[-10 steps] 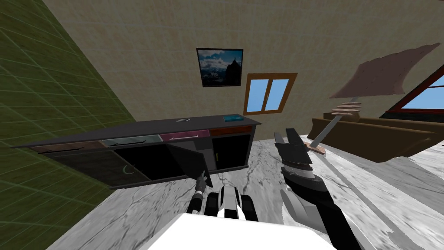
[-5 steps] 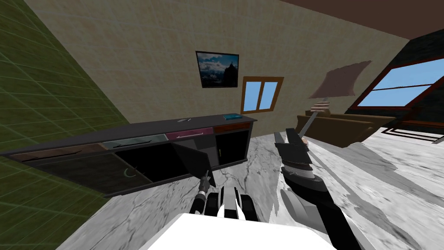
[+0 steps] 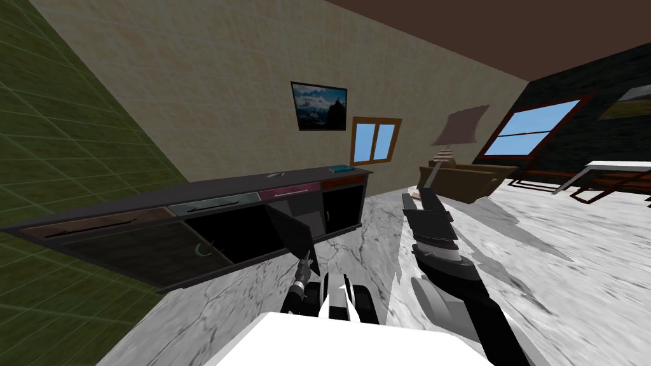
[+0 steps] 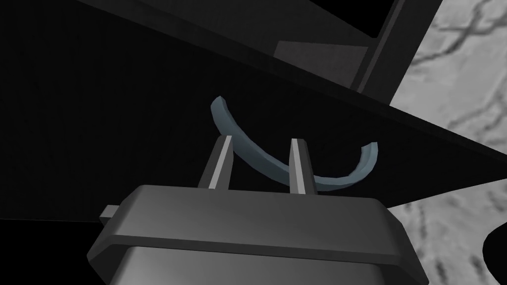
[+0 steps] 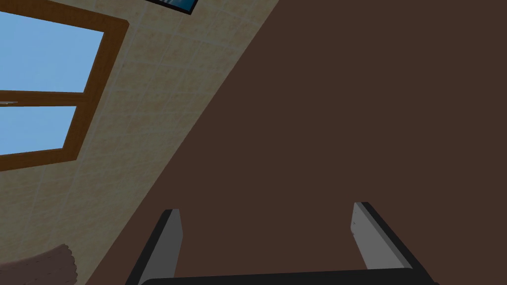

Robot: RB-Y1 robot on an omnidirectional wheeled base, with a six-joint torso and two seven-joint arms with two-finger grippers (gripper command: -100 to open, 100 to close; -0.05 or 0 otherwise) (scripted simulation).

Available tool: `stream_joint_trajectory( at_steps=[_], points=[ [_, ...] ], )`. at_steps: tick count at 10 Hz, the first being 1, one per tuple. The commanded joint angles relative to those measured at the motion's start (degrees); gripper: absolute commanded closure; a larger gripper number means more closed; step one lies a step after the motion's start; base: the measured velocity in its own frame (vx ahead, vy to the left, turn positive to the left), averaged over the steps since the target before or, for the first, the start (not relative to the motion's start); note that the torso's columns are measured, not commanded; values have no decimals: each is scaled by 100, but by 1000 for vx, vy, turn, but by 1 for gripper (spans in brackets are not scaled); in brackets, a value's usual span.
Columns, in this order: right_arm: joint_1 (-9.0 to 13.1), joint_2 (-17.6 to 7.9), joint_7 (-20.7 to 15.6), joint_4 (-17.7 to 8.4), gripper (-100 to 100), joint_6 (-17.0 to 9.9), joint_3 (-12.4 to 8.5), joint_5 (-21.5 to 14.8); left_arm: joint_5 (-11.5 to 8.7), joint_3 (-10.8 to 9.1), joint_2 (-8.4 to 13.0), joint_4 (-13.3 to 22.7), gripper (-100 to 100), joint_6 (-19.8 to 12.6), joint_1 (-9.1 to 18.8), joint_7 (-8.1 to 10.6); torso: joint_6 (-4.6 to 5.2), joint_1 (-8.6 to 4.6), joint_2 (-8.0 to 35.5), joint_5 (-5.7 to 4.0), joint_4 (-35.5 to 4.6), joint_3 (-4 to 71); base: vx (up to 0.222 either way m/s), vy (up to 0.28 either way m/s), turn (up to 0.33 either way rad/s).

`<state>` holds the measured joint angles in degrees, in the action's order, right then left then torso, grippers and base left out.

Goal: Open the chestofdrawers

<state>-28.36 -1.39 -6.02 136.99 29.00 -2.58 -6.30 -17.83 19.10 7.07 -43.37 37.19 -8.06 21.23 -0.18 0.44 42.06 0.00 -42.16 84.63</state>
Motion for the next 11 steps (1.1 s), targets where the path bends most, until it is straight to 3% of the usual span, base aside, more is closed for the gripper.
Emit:
stream_joint_trajectory(
  at_steps=[1, 8, 10, 11],
  points=[
    [-2, 1, 0, 0, 0, 0, 1, 0, 64, 138, 32, -20, 100, 6, -29, 51, 9, -51, -46, -7, 0, 20, -89, 128, -70],
    [-2, 0, 0, 0, 0, 0, 0, 0, 427, 911, 306, -204, 100, 10, -139, 316, -10, -4, -12, -13, -1, 2, -145, 223, -167],
    [-3, 1, 0, 0, 0, 0, 0, 0, 479, 1022, 345, -231, 100, 11, -155, 354, 2, -46, -4, -7, 11, 7, -144, 137, -69],
    [-3, 1, 0, 1, 0, 1, 0, 0, 434, 938, 319, -333, -100, -140, -9, 349, 11, -47, -6, -1, 15, 8, -104, 66, -6]
  ],
)
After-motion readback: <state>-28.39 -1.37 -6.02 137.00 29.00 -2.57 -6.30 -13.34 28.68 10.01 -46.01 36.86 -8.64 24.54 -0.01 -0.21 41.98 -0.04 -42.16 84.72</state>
